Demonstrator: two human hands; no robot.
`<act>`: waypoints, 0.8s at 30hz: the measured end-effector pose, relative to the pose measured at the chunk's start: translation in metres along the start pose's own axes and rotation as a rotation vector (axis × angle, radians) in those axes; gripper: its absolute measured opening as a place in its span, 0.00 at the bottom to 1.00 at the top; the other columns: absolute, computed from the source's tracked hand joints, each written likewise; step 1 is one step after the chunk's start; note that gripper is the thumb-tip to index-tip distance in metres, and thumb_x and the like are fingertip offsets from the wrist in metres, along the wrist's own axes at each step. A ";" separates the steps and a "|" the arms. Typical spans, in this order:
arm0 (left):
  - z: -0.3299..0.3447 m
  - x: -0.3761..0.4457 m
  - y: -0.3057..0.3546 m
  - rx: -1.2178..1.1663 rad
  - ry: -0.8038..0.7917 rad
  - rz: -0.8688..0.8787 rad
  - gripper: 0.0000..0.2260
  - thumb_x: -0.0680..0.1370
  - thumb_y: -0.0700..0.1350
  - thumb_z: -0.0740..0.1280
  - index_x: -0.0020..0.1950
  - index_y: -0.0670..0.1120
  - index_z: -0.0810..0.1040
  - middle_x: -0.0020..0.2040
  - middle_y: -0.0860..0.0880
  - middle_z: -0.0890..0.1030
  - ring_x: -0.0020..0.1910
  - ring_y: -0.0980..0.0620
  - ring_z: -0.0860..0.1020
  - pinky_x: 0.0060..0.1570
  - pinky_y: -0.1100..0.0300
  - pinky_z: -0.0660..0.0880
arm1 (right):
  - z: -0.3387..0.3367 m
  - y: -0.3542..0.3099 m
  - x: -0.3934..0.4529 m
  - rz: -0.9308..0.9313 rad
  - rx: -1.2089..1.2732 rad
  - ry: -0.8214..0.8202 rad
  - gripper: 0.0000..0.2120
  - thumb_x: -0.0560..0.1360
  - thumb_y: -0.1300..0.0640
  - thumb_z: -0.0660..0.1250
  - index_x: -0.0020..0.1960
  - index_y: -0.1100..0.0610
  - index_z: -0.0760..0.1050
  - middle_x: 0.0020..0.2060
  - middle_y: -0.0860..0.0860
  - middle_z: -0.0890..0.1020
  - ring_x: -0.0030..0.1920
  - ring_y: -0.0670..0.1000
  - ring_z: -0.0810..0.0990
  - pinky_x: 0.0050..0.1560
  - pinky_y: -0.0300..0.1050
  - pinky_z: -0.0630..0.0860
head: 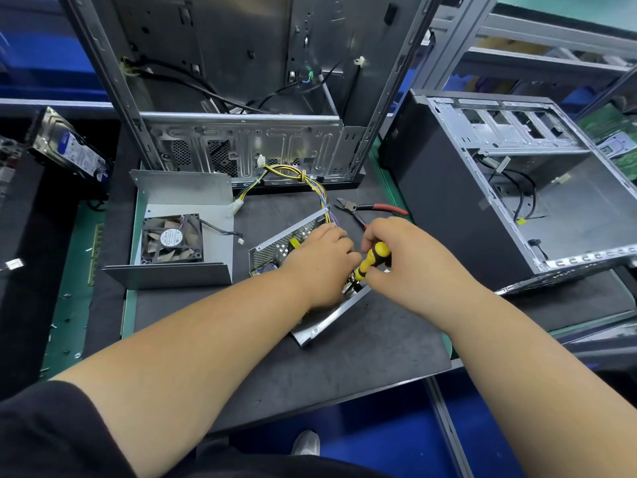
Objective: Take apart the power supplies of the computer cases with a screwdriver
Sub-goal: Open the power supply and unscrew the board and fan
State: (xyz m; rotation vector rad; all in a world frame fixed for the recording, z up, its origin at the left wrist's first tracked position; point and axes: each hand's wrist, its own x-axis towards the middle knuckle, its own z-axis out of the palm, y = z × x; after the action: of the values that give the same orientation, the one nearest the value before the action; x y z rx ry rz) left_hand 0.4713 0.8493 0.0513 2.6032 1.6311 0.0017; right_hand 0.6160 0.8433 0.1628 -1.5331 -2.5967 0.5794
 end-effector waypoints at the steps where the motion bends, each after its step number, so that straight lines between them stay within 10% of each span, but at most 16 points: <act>1: 0.001 0.000 0.000 -0.004 0.007 0.000 0.18 0.75 0.49 0.64 0.64 0.51 0.74 0.62 0.50 0.75 0.72 0.46 0.63 0.76 0.51 0.50 | 0.001 0.000 -0.001 -0.004 -0.005 -0.011 0.08 0.72 0.58 0.68 0.48 0.50 0.72 0.43 0.46 0.73 0.42 0.51 0.74 0.40 0.48 0.73; 24: -0.002 -0.005 -0.009 -0.177 0.029 0.078 0.32 0.71 0.53 0.70 0.74 0.50 0.66 0.68 0.51 0.71 0.74 0.48 0.61 0.76 0.53 0.46 | -0.017 0.007 -0.011 0.024 0.109 0.148 0.07 0.73 0.55 0.70 0.42 0.50 0.72 0.32 0.48 0.75 0.33 0.47 0.71 0.31 0.44 0.65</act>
State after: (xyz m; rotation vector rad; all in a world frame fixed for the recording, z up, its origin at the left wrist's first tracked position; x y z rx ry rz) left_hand 0.4612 0.8488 0.0529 2.5404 1.4633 0.1804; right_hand 0.6313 0.8422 0.1774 -1.5134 -2.4000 0.5755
